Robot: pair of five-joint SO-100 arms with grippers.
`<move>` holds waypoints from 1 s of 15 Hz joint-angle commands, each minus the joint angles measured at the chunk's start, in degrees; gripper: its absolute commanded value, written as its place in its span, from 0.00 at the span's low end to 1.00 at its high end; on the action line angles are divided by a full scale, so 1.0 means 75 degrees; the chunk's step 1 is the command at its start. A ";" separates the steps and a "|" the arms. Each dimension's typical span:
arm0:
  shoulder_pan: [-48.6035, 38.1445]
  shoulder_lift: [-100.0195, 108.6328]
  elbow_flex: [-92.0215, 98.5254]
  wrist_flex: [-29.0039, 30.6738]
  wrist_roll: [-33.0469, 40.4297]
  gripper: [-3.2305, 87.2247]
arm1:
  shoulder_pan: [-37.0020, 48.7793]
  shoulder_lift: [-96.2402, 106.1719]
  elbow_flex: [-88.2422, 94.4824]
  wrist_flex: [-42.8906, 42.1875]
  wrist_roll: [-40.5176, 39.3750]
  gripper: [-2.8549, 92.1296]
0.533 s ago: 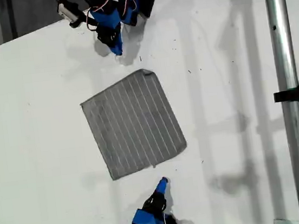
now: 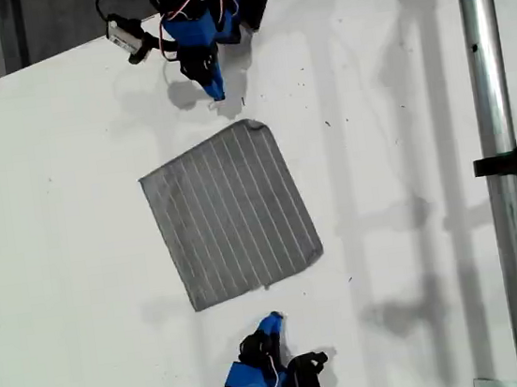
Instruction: Grasp corners of a towel and fold twice.
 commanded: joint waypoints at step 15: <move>0.1031 -1.1285 -1.1145 0.0809 0.1699 0.00 | -0.1523 -0.9387 -1.0477 0.2707 -0.4758 0.03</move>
